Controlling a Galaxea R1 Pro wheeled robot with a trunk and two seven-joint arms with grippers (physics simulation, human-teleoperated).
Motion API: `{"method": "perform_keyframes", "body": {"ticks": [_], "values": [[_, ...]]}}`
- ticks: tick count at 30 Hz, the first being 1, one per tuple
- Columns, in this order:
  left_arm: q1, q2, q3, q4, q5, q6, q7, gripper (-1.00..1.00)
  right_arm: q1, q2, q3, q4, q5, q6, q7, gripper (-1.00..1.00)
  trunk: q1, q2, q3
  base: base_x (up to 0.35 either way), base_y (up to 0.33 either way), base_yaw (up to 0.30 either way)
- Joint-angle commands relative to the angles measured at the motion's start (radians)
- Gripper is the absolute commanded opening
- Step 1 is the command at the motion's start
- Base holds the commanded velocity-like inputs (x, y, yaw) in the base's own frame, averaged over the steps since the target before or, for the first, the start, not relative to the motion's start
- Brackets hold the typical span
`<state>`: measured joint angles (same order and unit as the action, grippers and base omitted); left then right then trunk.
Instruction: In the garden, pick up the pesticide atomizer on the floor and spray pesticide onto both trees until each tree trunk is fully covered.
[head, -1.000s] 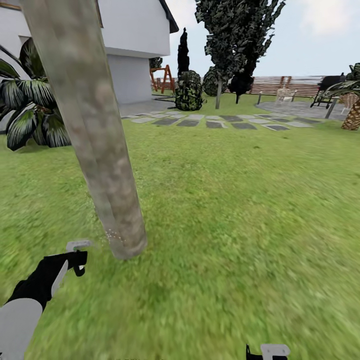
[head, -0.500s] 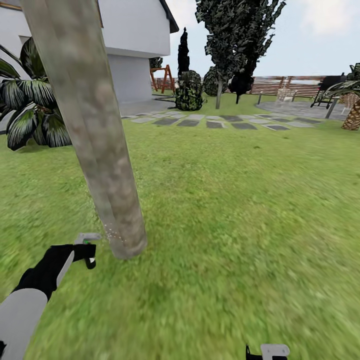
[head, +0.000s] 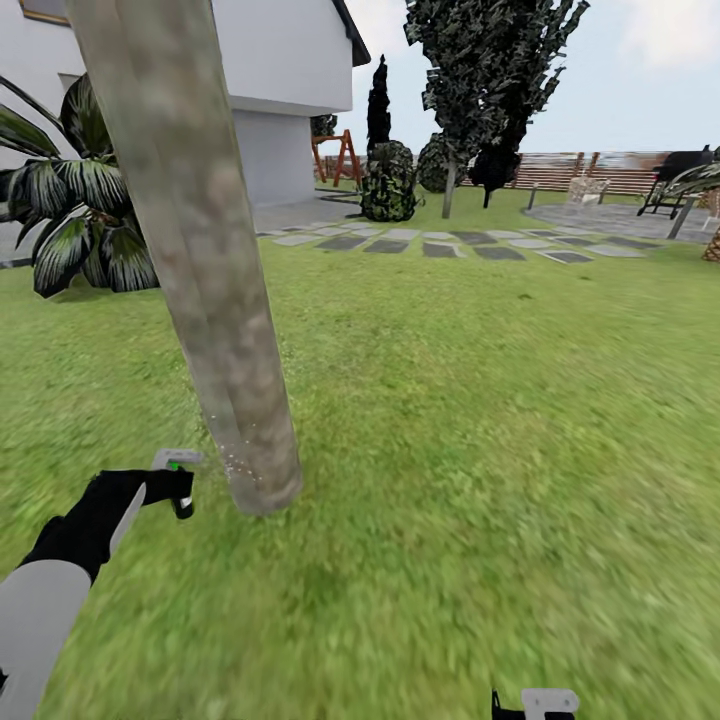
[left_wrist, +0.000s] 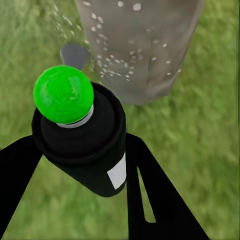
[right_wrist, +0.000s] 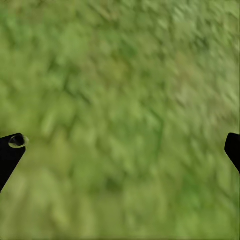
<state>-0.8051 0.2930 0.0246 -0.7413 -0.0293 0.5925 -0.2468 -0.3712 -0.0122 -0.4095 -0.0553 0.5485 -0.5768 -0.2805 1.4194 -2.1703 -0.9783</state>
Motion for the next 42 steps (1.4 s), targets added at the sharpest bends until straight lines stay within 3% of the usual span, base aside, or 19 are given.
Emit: {"method": "perform_keyframes", "body": {"ticks": [1, 15, 26, 42], "values": [[-0.002, 0.001, 0.002, -0.024, 0.001, 0.007, -0.001, -1.0, 0.0, 0.0, 0.0, 0.0, 0.0, 0.0, 0.001, 1.0, 0.0, 0.0, 0.0, 0.067, -0.094, 0.001], [-0.004, 0.004, 0.006, -0.04, 0.005, 0.014, 0.001, -1.0, 0.0, 0.0, 0.0, -0.001, -0.001, 0.0, 0.0, 1.0, 0.0, 0.0, 0.0, -0.016, -0.239, 0.0], [-0.004, 0.002, 0.006, -0.041, 0.006, 0.015, 0.003, -1.0, 0.0, 0.0, 0.0, -0.001, -0.001, 0.0, 0.0, 1.0, 0.0, 0.0, 0.0, -0.124, -0.251, 0.239], [0.008, 0.0, 0.011, -0.04, 0.0, 0.013, 0.01, -1.0, 0.0, -0.012, 0.0, -0.003, -0.001, 0.0, 0.0, 1.0, 0.0, 0.0, 0.0, 0.031, -0.271, 0.009]]}}
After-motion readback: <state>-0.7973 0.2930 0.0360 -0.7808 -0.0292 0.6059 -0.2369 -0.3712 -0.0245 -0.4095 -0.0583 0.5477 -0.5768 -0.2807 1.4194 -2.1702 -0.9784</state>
